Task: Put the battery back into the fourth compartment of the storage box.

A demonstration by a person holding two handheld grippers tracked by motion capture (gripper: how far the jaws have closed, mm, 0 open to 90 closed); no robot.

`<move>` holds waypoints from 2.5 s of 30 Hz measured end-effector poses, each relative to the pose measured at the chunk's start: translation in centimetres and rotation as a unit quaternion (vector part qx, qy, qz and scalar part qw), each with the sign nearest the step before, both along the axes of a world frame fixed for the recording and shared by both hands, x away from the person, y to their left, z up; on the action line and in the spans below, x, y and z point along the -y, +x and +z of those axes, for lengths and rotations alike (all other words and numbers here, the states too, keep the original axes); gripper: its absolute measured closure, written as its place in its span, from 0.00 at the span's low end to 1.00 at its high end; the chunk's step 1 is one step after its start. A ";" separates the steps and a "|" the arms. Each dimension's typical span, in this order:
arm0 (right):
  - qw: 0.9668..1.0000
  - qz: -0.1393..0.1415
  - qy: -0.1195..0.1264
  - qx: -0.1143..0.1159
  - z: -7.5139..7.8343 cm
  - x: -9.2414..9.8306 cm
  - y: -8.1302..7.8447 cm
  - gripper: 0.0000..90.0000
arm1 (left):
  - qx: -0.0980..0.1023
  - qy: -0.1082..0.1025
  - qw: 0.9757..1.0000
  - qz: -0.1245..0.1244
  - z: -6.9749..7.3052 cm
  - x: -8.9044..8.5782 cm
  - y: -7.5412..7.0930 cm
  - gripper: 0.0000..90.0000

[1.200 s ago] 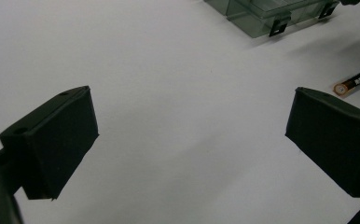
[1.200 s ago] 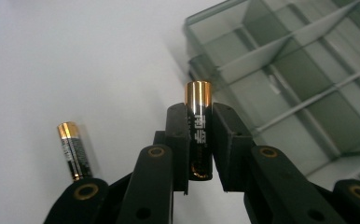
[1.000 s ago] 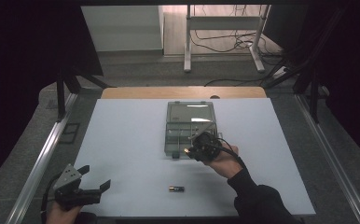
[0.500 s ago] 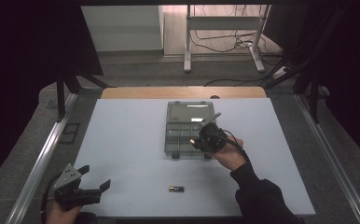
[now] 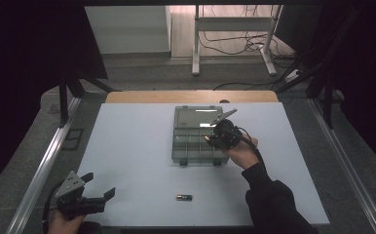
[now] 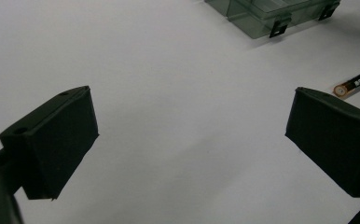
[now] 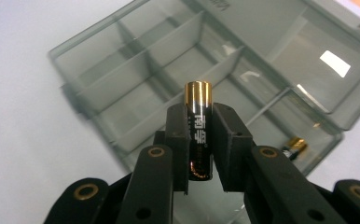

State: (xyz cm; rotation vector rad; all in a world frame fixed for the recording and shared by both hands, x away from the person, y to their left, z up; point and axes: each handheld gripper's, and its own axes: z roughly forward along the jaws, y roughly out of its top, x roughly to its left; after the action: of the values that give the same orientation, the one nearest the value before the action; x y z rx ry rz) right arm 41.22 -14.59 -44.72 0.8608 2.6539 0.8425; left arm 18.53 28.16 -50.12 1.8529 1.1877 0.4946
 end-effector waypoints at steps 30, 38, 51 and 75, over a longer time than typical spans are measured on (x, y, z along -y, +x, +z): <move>0.996 -0.089 0.003 0.012 -1.9 2.3 3.9 0.72 | 0.001 -0.003 1.000 -0.001 0.0 -0.1 0.0 0.03; 0.997 -0.070 0.011 0.027 -0.5 2.5 2.2 0.41 | 0.003 -0.003 1.000 -0.003 0.0 -0.1 0.0 0.03; 1.000 0.000 0.015 0.004 0.2 2.0 -1.5 0.08 | 0.002 -0.003 1.000 -0.002 0.0 0.0 0.0 0.03; 0.996 0.077 -0.012 -0.048 -0.6 -1.8 -8.3 0.01 | 0.003 0.000 1.000 -0.004 0.0 0.0 0.0 0.03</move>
State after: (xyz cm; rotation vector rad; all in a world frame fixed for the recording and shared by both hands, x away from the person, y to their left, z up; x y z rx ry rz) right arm 32.96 -12.80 -45.30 0.7140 2.8388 0.8209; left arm 18.50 28.12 -50.09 1.8549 1.1767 0.4955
